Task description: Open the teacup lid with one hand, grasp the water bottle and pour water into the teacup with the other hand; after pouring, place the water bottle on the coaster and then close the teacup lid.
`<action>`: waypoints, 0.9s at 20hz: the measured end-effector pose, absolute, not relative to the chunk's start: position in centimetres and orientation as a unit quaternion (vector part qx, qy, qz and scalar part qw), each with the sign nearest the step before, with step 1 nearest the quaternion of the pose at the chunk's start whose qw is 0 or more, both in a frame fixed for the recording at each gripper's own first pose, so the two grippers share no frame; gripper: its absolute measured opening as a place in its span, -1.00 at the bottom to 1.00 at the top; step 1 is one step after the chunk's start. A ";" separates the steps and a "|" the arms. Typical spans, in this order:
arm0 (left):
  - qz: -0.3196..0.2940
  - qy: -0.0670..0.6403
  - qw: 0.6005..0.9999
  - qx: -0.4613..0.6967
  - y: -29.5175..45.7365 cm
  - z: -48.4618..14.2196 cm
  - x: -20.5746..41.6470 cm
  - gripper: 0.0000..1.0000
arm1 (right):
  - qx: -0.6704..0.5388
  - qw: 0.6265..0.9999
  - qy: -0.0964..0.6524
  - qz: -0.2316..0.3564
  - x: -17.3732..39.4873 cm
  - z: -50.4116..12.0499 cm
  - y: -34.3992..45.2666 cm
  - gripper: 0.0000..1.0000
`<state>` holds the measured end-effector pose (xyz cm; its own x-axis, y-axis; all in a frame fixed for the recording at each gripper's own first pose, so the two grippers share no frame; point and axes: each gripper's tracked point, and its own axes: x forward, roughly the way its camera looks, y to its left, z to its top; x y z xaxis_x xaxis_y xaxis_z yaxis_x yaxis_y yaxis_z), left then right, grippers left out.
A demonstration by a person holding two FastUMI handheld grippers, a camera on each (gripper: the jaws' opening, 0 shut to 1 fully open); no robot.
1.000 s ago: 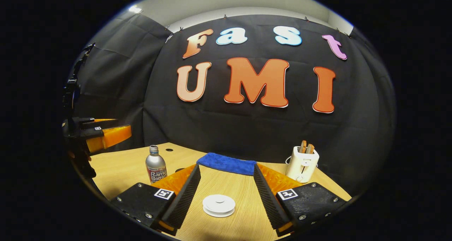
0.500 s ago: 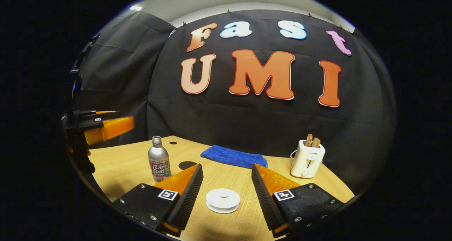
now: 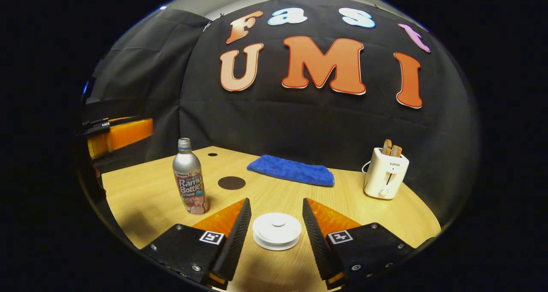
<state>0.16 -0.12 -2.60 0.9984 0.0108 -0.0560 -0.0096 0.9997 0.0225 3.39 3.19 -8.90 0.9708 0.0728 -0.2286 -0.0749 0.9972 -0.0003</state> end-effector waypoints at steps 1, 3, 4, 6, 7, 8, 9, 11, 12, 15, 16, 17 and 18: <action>0.004 0.031 0.999 0.010 -0.1 -2.9 0.2 1.00 | -0.008 0.992 0.120 0.036 3.8 -9.3 3.2 0.41; 0.000 0.040 0.999 0.006 -0.2 -3.6 0.5 1.00 | -0.013 0.990 0.137 0.030 4.4 -10.8 3.0 0.30; 0.001 0.043 0.999 0.006 -0.2 -3.8 0.6 1.00 | -0.015 0.989 0.142 0.028 4.7 -11.3 3.1 0.27; 0.003 0.049 0.999 0.007 -0.2 -4.3 0.6 1.00 | -0.018 0.988 0.148 0.033 5.2 -11.9 3.3 0.27; 0.002 0.051 0.999 0.006 -0.2 -4.6 0.7 1.00 | -0.019 0.988 0.152 0.037 5.4 -12.3 3.4 0.27; 0.002 0.053 0.999 0.005 -0.3 -4.6 0.9 1.00 | -0.019 0.987 0.153 0.037 5.7 -12.6 3.2 0.27; 0.001 0.056 0.998 0.005 -0.3 -4.7 1.0 1.00 | -0.018 0.987 0.156 0.031 5.9 -12.8 3.0 0.10; 0.001 0.060 0.998 0.005 -0.4 -5.1 1.1 0.97 | -0.013 0.985 0.166 0.035 6.4 -13.5 3.2 -0.13; 0.001 0.062 0.998 0.006 -0.4 -5.4 1.1 1.00 | -0.012 0.985 0.170 0.036 6.6 -13.8 3.2 -0.10; 0.001 0.067 0.998 0.003 -0.3 -5.8 1.4 0.97 | -0.014 0.984 0.174 0.040 7.0 -14.2 3.4 -0.29; -0.002 0.068 0.998 0.001 -0.5 -6.0 1.5 0.97 | -0.014 0.982 0.182 0.040 7.1 -14.7 3.5 -0.29; -0.003 0.070 0.998 -0.001 -0.5 -6.2 1.6 0.97 | -0.017 0.982 0.186 0.038 7.3 -15.0 3.4 -0.29; -0.003 0.073 0.997 -0.001 -0.5 -6.4 1.7 0.97 | -0.022 0.980 0.192 0.039 7.4 -15.4 3.4 -0.29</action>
